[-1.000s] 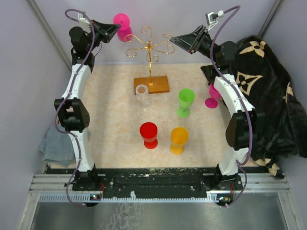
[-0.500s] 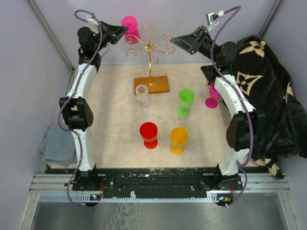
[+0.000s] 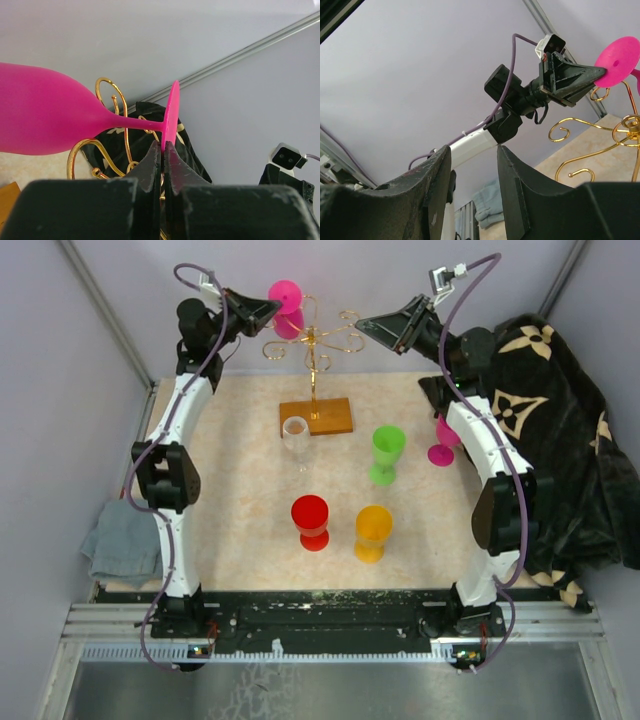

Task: Place the wine glass upside down on the wine glass rack
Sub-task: Turn the wine glass upside down at the wine rack.

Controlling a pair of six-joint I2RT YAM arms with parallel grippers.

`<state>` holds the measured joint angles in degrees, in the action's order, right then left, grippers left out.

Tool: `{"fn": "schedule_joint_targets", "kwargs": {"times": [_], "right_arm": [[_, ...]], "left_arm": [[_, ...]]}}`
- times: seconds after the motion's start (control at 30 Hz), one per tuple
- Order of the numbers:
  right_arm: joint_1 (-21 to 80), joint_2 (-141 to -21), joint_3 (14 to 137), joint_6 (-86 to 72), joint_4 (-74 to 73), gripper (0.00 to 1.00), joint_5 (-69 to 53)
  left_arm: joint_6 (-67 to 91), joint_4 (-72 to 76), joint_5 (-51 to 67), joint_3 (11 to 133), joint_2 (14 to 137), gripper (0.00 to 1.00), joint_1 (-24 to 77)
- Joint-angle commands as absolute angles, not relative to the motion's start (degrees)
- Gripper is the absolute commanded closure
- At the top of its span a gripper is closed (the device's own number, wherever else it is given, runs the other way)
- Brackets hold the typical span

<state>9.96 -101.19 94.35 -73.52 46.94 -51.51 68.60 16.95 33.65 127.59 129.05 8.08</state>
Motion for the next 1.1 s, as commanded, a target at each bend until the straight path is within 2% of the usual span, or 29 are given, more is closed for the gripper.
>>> {"fn": "schedule_joint_targets", "kwargs": {"times": [0.0, 1.07], "right_arm": [[9.8, -97.6, 93.5, -72.8, 49.0, 0.58, -51.1], [9.8, -97.0, 90.5, -73.5, 51.0, 0.58, -51.1]], "left_arm": [[67.5, 18.2, 33.8, 129.4, 130.1, 1.0, 9.2], [69.2, 21.5, 33.1, 130.9, 133.1, 1.0, 11.4]]}}
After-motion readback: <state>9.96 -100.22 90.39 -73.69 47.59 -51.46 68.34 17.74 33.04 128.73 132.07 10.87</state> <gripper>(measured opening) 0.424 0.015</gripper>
